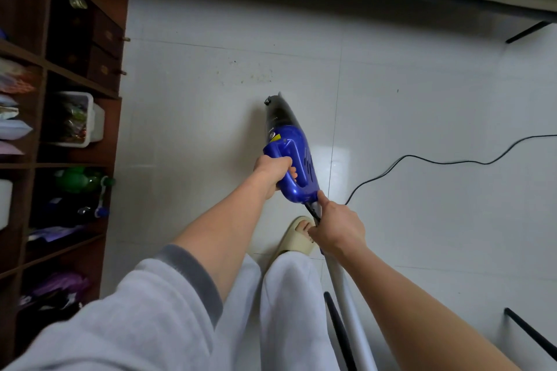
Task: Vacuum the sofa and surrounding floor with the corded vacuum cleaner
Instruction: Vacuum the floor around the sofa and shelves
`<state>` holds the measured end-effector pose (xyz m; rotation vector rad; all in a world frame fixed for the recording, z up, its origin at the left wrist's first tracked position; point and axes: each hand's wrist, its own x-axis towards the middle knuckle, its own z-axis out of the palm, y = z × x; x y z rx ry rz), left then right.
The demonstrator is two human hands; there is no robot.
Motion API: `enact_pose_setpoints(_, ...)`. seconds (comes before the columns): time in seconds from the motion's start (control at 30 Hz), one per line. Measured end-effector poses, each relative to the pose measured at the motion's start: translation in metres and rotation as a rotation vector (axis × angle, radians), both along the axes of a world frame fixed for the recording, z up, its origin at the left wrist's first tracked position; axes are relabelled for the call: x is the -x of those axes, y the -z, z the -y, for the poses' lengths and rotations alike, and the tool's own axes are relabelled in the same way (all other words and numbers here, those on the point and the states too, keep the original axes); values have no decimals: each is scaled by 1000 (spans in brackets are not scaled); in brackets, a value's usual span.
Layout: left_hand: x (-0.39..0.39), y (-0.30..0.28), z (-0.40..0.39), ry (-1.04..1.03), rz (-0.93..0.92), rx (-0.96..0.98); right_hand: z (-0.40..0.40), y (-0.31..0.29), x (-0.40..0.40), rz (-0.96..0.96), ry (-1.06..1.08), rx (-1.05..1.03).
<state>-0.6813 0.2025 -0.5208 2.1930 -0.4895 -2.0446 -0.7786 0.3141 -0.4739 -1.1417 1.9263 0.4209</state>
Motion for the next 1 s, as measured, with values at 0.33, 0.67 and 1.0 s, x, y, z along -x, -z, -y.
enact_pose_setpoints(0.33,3,10,5,-287,-56,-34,15,5,7,-25,-80,-13)
enact_pose_setpoints(0.67,-105,7,36,-167,11,25,40,3,-106,35,-35,-20)
enact_pose_setpoints(1.0,-211,7,64,-218,31,33,75,5,-204,50,-121,-14)
